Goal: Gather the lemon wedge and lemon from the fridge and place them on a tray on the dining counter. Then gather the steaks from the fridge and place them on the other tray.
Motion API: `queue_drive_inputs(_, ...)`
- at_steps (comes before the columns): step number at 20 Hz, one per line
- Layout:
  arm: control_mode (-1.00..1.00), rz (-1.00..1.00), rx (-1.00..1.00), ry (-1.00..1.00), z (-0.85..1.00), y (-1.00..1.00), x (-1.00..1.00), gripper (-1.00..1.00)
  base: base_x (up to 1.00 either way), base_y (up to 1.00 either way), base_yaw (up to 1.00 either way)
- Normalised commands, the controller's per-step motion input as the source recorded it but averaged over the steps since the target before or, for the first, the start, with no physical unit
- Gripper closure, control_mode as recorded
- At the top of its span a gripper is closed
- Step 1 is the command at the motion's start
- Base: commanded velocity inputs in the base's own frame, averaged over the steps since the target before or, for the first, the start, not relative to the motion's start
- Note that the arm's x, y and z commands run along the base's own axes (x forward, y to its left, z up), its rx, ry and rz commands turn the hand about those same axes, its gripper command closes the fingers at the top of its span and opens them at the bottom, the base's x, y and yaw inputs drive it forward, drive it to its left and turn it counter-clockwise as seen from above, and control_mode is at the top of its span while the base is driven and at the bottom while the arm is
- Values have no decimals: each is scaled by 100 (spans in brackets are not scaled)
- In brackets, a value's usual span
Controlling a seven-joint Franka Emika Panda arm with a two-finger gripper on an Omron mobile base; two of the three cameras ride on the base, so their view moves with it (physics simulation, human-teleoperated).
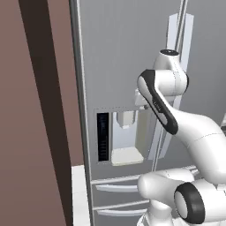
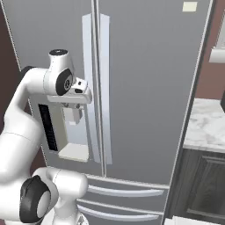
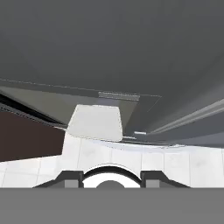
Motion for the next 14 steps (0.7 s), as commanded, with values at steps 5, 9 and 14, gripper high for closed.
queue_drive_inputs(5, 100, 0, 0, 0, 0, 0, 0, -100, -21, -2, -1)
queue_drive_inputs(9, 100, 0, 0, 0, 0, 0, 0, -100, -63, -19, -3)
queue_drive_inputs(14, 100, 0, 0, 0, 0, 0, 0, -100, -46, -34, -3)
